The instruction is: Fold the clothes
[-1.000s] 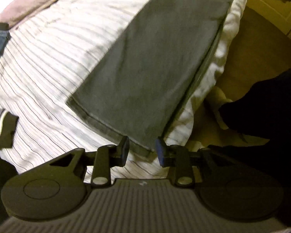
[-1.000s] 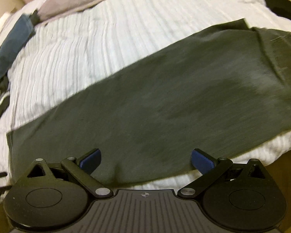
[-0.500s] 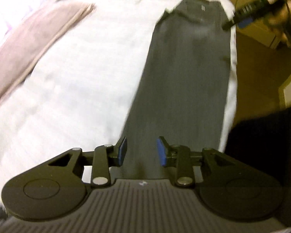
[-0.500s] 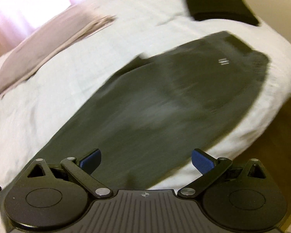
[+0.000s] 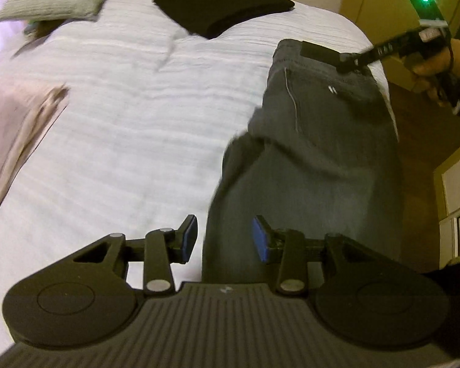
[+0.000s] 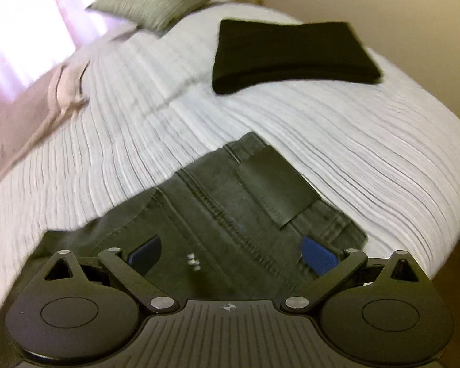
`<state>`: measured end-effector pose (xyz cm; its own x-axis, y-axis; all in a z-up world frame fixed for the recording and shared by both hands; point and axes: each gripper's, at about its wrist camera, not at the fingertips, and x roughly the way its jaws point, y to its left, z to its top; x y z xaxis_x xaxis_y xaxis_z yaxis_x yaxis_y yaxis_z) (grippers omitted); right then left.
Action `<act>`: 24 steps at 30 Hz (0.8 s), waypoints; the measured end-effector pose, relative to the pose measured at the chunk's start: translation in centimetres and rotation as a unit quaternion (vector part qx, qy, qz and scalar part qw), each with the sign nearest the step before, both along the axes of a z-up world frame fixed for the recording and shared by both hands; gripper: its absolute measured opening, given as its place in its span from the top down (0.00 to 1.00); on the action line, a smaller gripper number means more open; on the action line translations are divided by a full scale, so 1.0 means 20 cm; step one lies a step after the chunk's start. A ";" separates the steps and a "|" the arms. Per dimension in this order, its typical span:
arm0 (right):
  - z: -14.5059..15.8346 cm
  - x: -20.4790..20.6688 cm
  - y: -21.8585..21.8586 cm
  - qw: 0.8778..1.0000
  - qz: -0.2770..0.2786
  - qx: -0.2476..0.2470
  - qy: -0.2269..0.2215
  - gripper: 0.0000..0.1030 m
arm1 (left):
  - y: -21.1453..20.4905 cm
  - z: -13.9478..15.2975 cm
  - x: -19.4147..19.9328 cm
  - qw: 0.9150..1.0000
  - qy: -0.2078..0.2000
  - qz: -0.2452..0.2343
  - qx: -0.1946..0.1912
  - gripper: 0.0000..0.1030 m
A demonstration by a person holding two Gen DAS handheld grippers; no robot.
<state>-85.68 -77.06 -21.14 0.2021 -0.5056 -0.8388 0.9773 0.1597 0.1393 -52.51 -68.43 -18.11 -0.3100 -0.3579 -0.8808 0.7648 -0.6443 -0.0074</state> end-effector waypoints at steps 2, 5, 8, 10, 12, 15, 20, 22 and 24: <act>-0.11 -0.12 -0.05 0.999 -0.020 0.032 0.035 0.02 | -0.12 -0.04 -0.05 1.000 0.010 0.005 0.015 0.67; -0.20 -0.28 -0.06 0.996 -0.045 0.072 0.039 0.02 | -0.28 -0.09 -0.10 0.998 0.039 0.024 0.052 0.67; -0.20 -0.32 -0.04 0.995 -0.043 0.076 0.039 0.02 | -0.41 -0.17 -0.14 0.991 0.070 0.045 0.103 0.68; -0.18 -0.30 -0.01 0.996 -0.037 0.064 0.050 0.02 | -0.45 -0.23 -0.17 0.987 0.067 0.050 0.134 0.72; -0.12 -0.22 0.04 0.995 -0.025 0.028 0.091 0.02 | -0.49 -0.29 -0.19 0.983 0.066 0.054 0.161 0.81; -0.08 -0.12 0.08 0.995 0.010 -0.005 0.097 0.02 | -0.50 -0.28 -0.17 0.981 0.081 0.068 0.160 0.97; -0.21 -0.16 0.08 0.993 0.001 0.037 0.112 0.02 | -0.50 -0.26 0.05 0.966 0.111 0.177 0.149 0.99; -0.19 -0.20 0.09 0.993 -0.013 0.041 0.110 0.02 | -0.49 -0.26 0.03 0.971 0.101 0.160 0.146 0.99; -0.12 -0.19 0.12 0.993 -0.016 0.016 0.112 0.02 | -0.49 -0.24 0.03 0.972 0.099 0.159 0.141 0.99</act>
